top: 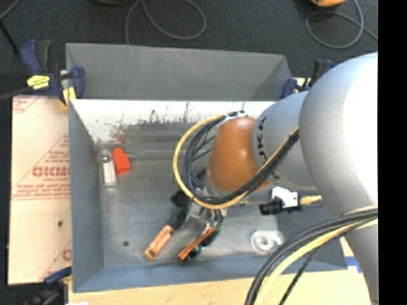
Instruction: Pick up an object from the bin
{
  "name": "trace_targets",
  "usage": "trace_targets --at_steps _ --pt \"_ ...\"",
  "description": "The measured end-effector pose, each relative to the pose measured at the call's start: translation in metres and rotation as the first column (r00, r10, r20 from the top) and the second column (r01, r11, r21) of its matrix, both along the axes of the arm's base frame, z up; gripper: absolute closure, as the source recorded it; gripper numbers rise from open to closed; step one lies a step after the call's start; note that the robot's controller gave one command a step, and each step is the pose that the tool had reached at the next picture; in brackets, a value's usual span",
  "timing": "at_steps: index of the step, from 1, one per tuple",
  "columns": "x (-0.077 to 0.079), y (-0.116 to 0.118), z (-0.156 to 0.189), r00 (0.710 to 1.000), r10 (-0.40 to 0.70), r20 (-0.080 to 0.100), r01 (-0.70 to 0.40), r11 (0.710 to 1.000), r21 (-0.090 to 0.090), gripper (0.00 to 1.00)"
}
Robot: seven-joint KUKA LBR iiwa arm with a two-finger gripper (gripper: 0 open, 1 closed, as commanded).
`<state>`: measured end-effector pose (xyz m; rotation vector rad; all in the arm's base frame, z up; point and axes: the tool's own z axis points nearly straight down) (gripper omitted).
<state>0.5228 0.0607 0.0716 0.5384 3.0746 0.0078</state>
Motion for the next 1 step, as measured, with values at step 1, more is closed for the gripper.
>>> trace_targets --at_steps 1 --pt "0.0073 0.001 0.1121 1.0 0.008 0.001 -0.008 1.0 -0.001 1.0"
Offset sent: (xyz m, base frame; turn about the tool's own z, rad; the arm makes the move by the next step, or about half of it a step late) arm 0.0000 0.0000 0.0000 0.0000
